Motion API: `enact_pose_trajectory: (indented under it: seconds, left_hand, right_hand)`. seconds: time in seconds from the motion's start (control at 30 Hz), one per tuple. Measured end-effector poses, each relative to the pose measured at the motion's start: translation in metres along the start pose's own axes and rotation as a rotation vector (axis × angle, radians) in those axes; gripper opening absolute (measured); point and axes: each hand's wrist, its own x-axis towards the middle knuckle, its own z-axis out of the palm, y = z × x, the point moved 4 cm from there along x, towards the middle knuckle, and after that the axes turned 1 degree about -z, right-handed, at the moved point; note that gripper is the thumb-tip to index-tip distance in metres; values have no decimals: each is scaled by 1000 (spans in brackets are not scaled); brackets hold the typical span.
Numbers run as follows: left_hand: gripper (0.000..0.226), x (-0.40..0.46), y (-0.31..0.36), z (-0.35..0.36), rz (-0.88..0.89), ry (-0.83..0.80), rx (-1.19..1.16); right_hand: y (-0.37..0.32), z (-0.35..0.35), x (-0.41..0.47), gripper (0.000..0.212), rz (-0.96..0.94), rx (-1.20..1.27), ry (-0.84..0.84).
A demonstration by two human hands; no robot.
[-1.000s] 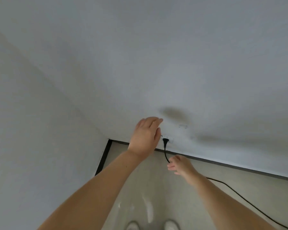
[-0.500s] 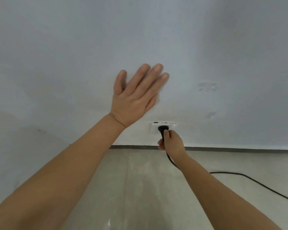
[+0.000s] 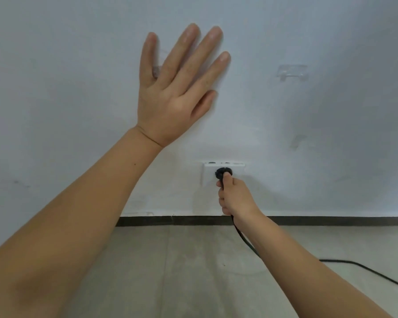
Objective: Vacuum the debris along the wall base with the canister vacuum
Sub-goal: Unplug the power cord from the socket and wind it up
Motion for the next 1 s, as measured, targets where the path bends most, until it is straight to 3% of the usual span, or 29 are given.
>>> enact_pose_trajectory:
  seconds: [0.37, 0.5, 0.63, 0.73, 0.83, 1.0]
  left_hand:
    - [46, -3, 0, 3, 15, -35, 15]
    - [46, -3, 1, 4, 22, -56, 17]
    - [49, -6, 1, 3, 36, -45, -8]
    - [52, -8, -1, 3, 20, -65, -32]
    - [57, -5, -1, -7, -12, -165, -145]
    - [64, 6, 28, -67, -352, -509, -385]
  right_hand:
    - [5, 7, -4, 42, -32, 28, 94]
    - [14, 9, -27, 42, -136, -218, 103]
    - [-21, -7, -29, 38, -214, 49, 104]
    - [-26, -12, -46, 36, -256, 59, 32]
    - [-21, -20, -77, 31, -199, 96, -63]
    - [-72, -56, -141, 11, -96, 233, -34]
